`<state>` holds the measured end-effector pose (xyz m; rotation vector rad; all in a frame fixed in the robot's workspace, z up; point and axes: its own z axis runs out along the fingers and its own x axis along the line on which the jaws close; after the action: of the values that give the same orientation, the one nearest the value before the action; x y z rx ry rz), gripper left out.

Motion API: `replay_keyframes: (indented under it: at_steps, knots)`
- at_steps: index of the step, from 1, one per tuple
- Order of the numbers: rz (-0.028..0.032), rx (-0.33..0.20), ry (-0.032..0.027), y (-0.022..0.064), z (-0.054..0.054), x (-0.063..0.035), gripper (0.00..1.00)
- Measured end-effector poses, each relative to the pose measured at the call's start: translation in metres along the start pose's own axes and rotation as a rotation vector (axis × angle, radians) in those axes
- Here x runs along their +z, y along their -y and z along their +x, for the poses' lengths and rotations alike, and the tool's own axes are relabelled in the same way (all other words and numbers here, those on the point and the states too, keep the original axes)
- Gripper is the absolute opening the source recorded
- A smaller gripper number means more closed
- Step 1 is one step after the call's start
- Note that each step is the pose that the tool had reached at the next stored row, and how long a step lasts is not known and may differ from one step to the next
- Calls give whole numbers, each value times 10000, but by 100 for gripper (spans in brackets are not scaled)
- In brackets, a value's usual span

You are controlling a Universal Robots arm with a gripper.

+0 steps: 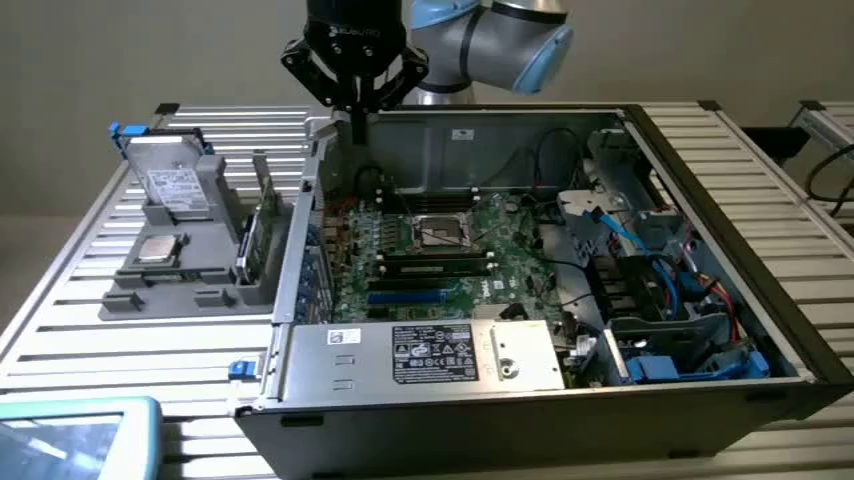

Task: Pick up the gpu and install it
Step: 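Reach for the gpu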

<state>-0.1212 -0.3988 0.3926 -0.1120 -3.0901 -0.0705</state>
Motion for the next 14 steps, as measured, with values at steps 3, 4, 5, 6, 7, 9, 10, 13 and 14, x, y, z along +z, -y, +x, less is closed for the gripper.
replay_keyframes:
  at_steps: [3, 4, 5, 6, 7, 9, 10, 13, 14]
  knots:
    - [0, 0, -3, 0, 0, 0, 11]
    - [-1, 0, -3, 0, 0, 0, 11]
    - [0, 0, -4, 0, 0, 0, 11]
    - [0, 0, -4, 0, 0, 0, 11]
    - [0, 0, -5, 0, 0, 0, 11]
    - [0, 0, -6, 0, 0, 0, 11]
    - [0, 0, -6, 0, 0, 0, 11]
    - [0, 0, -7, 0, 0, 0, 11]
    - [1, 0, -7, 0, 3, 0, 11]
